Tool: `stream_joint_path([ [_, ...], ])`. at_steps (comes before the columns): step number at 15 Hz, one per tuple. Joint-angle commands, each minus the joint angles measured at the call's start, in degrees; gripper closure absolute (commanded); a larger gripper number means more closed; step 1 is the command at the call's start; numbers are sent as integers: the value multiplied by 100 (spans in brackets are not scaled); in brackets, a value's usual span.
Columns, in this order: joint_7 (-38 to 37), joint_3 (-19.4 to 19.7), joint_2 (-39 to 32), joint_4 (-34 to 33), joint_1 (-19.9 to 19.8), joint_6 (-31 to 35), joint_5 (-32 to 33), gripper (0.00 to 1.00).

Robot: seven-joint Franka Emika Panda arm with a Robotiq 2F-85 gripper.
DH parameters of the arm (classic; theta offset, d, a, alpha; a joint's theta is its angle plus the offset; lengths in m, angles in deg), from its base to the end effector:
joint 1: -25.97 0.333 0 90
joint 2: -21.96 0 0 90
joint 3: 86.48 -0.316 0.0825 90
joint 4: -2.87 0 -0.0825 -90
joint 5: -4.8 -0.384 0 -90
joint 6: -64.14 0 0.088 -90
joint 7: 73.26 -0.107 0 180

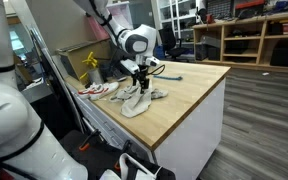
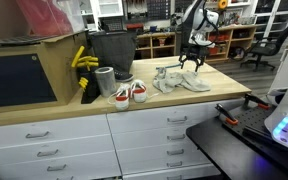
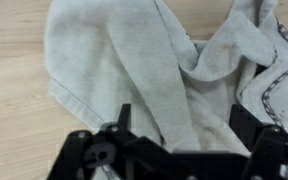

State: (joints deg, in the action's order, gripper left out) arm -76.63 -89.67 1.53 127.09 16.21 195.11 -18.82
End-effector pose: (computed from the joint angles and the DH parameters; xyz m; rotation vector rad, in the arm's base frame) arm 0.5365 -0.0520 0.2117 -2.7386 0.6769 0.3257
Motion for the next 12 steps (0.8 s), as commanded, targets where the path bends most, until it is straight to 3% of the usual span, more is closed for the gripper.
stream_joint_path([
  [1,-296,336,-4,-185,219,-696,436,0],
  [4,-393,461,-171,-237,283,-807,569,0],
  [12,-381,612,-378,453,280,214,531,0],
])
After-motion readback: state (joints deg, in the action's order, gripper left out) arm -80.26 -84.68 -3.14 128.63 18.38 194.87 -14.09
